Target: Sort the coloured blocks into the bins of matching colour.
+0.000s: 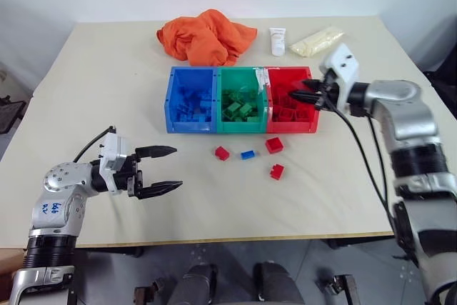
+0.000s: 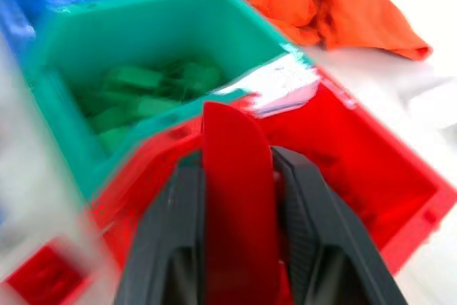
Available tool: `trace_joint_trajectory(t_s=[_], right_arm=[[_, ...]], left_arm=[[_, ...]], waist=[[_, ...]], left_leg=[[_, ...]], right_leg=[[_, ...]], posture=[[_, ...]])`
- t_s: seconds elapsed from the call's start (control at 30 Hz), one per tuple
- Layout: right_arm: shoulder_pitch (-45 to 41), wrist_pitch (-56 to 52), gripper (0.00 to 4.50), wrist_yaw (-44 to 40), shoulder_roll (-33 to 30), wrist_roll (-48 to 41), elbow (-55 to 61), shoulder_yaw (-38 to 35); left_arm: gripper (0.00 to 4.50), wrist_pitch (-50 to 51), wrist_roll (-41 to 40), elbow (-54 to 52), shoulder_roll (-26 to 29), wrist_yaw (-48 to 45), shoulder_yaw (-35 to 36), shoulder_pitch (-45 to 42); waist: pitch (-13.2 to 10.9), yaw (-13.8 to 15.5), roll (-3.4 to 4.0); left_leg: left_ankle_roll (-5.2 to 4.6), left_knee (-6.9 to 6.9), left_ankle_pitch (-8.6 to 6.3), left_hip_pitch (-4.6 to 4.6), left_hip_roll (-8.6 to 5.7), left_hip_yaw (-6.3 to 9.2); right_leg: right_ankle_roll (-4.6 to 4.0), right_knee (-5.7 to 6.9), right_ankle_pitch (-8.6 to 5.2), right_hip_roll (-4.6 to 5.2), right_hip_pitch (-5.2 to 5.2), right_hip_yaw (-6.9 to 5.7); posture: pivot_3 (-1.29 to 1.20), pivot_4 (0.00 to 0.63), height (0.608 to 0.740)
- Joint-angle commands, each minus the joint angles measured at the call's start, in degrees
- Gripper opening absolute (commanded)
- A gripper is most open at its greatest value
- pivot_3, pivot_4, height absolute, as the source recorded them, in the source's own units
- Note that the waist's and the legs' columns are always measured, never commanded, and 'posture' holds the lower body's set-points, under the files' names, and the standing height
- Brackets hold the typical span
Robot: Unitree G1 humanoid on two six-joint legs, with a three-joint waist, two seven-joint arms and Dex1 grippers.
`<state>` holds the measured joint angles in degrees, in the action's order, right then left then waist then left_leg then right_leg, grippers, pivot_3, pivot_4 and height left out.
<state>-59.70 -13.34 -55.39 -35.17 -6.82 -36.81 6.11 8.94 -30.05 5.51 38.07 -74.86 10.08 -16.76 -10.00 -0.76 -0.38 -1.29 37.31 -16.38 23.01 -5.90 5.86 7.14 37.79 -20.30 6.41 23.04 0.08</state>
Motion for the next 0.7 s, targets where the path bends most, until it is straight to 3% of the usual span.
trace_joint_trajectory(t_s=[0.03,0.27,0.4,0.53,0.7], right_arm=[[-4.48,7.51,2.22,1.58,0.94,3.92,-10.02,0.55],[-6.18,12.73,4.49,-2.88,0.87,4.61,-12.55,-0.38],[-0.52,8.39,4.49,-8.93,-1.03,0.89,-1.18,-1.95],[13.86,-2.12,4.49,-16.18,-6.27,-6.93,21.53,-3.73],[29.56,-10.91,4.49,-17.90,-12.92,-13.16,39.43,-7.76]], left_arm=[[4.50,-0.81,-0.67,-0.42,0.09,-0.41,0.21,-0.82],[4.50,-0.87,-0.87,-0.12,0.22,-0.78,0.43,-1.45],[4.50,-0.84,-1.11,0.27,0.10,-0.95,0.60,-1.84],[4.50,2.69,-3.42,0.38,-0.35,-0.19,1.46,-2.78],[4.50,0.48,-2.60,2.91,-0.34,0.01,2.62,-4.00]], waist=[[0.00,-0.17,0.00],[0.00,-1.43,0.00],[0.00,-1.93,0.00],[0.00,-1.36,0.00],[0.00,-0.57,0.00]], left_leg=[[0.00,-0.01,0.00,0.04,-0.03,0.00],[-0.01,-0.05,0.00,0.13,-0.04,0.01],[0.04,-0.03,0.01,0.13,0.04,0.01],[0.05,0.08,0.00,0.14,0.05,0.07],[0.02,0.22,-0.02,0.23,0.01,0.04]], right_leg=[[0.00,0.01,0.00,0.03,0.06,-0.01],[0.00,0.15,0.00,0.06,0.15,-0.16],[0.00,0.20,0.00,0.05,0.21,-0.29],[0.00,0.24,0.00,0.05,0.17,-0.36],[0.01,0.16,0.00,0.08,0.16,-0.29]], posture=[[0.00,0.150,0.740],[0.00,0.150,0.740],[0.00,0.150,0.740],[0.00,0.150,0.740],[0.00,0.150,0.740]])
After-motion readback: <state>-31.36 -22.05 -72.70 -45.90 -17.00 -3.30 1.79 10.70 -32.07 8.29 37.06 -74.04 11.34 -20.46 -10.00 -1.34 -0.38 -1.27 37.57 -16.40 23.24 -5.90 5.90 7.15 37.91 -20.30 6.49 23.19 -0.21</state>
